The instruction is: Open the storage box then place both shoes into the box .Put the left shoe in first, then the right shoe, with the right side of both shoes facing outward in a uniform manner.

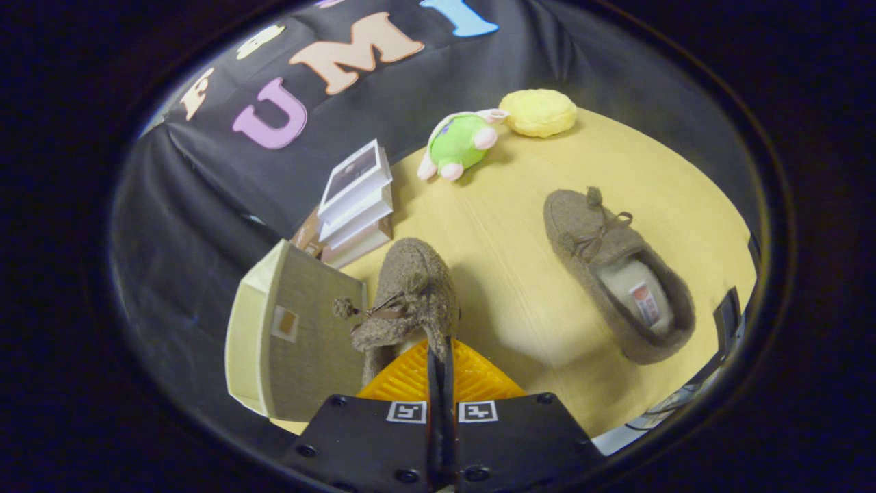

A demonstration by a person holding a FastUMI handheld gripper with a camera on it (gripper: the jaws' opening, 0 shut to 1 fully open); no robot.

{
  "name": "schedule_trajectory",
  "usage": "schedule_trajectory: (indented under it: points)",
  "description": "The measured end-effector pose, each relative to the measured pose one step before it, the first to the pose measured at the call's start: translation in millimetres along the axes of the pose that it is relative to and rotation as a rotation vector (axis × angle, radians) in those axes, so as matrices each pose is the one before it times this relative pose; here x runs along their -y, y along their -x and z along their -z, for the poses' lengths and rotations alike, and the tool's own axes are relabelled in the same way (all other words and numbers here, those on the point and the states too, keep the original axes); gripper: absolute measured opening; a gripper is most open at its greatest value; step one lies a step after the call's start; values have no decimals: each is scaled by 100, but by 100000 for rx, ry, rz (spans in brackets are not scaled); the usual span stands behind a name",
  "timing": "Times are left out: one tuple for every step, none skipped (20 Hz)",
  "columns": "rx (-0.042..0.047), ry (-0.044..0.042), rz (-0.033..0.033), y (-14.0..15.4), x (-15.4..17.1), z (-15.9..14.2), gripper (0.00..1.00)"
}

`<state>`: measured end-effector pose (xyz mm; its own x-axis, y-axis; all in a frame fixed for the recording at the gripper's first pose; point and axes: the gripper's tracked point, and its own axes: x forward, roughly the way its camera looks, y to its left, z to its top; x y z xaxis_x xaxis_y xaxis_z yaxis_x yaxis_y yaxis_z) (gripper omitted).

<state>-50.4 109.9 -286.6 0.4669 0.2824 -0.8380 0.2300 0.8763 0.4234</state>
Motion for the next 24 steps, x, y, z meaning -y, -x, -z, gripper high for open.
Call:
schedule_trajectory:
  points:
    - [1809,-772,-888,926,-822,-680,3]
    - [2185,231,-821,902,-881,-774,3]
    - [2512,-72,-574,800,-1029,-802,3]
    - [1892,-534,-1167,772,-1268,-712,3]
    - [1752,-452,-1831,750,-1482,-641,3]
    - [1375,-41,-2108,565,-1536,-524,3]
    - [1070,-164,-2242,506,-1676,-377,3]
    - [780,328,-1897,372,-1599,-237,3]
    - [594,397,-1861,86,-1522,-71,3]
    - [165,280,-1671,-1,-1456,35,3]
    - [-204,-211,-1902,-196,-1661,230,3]
    - [-305,-198,-1892,-323,-1395,410,3]
    - [-861,328,-1769,-534,-1346,502,3]
    - [-1168,651,-1281,-676,-1118,609,3]
    - [-1586,889,-655,-554,-904,782,3]
    - [-1787,1072,-266,-816,-742,936,3]
    - [-1731,857,57,-830,-634,975,3]
    - [-1970,578,232,-967,-548,950,3]
    - [-2146,503,483,-1069,-332,1046,3]
    - [-2278,533,1087,-1058,-90,1073,3]
    - [-2350,889,1498,-823,-202,1086,3]
    - [-2140,1291,1580,-912,-85,937,3]
    - [-1608,778,1652,-874,108,858,3]
    - [-1574,275,1703,-895,43,696,3]
